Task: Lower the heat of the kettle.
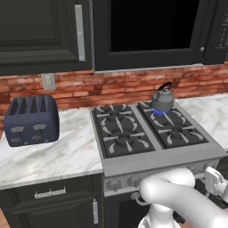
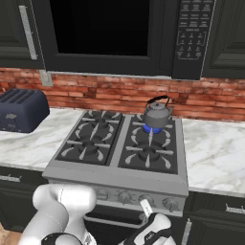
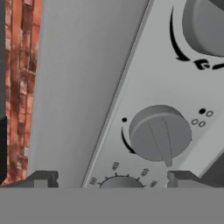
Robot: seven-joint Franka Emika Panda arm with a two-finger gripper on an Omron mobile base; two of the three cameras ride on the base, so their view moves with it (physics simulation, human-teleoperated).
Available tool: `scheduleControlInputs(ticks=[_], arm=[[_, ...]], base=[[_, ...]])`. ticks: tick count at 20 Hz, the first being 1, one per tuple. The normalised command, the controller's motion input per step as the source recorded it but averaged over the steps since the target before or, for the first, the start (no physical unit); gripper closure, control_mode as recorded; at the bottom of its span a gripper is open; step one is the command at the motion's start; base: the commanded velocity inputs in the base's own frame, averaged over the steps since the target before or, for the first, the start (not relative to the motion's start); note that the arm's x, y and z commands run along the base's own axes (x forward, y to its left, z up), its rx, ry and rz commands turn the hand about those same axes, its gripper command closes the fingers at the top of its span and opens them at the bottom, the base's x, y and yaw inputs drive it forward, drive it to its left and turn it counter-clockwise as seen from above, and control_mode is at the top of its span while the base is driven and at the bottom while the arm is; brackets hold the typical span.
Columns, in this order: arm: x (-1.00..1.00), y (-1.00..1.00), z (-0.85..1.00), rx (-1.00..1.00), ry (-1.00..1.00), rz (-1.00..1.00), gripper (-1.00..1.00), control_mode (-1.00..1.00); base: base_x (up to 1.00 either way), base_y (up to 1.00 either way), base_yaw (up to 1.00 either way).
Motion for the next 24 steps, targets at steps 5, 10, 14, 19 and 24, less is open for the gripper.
scheduleControlInputs(ticks=[5,10,14,19,24], arm=[[0.07,0.0,0.0,0.0,0.0,0.0,-1.0,-1.0],[0.11,0.0,-0.04,0.0,0.0,0.0,-1.0,-1.0],[0.12,0.08,-0.09,0.0,0.0,0.0,-1.0,-1.0],[0.06,0.03,-0.17,0.0,0.0,0.0,-1.0,-1.0],[0.1,0.01,-0.11,0.0,0.0,0.0,-1.0,-1.0]], base=[[0.0,0.0,0.0],[0.0,0.0,0.0],[0.0,0.0,0.0],[0.0,0.0,0.0],[0.0,0.0,0.0]])
